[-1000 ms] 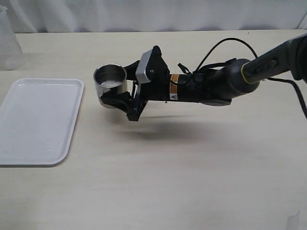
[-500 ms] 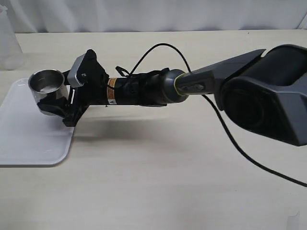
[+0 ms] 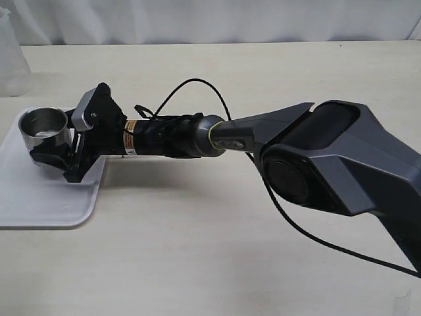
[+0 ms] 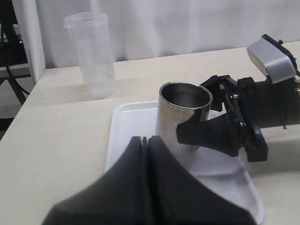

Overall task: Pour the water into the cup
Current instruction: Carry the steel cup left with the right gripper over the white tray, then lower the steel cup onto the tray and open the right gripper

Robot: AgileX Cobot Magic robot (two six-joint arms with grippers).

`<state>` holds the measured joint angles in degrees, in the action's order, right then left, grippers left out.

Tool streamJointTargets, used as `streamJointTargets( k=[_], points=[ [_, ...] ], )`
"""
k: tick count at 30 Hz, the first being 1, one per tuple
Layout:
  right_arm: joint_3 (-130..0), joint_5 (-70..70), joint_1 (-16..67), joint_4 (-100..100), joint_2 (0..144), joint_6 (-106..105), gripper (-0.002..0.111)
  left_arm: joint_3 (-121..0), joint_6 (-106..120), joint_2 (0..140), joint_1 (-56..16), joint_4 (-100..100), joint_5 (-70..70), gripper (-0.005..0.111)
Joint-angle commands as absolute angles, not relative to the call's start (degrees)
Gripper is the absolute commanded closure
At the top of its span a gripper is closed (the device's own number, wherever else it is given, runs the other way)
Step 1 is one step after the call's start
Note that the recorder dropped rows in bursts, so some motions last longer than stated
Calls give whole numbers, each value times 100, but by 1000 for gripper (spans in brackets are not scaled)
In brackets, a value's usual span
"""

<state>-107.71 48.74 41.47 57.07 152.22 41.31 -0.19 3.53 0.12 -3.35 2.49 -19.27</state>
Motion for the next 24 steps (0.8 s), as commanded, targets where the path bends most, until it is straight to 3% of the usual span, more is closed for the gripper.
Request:
streamJointTargets(
  k=[1, 15, 19, 24],
  points=[
    [-10888, 4833, 4152, 5625, 15234, 4180, 104, 0, 311, 0, -329, 246, -1848, 107],
    [-10888, 4630, 4152, 5748, 15321, 4265, 102, 0, 311, 0, -329, 246, -1848, 107],
    [-10888, 4589, 4152, 5748, 15392, 4255, 85, 0, 311, 0, -329, 246, -1862, 107],
    [-10888, 4470, 4152, 5788, 15390, 4221, 46, 0, 311, 0, -329, 246, -1852, 107]
  ],
)
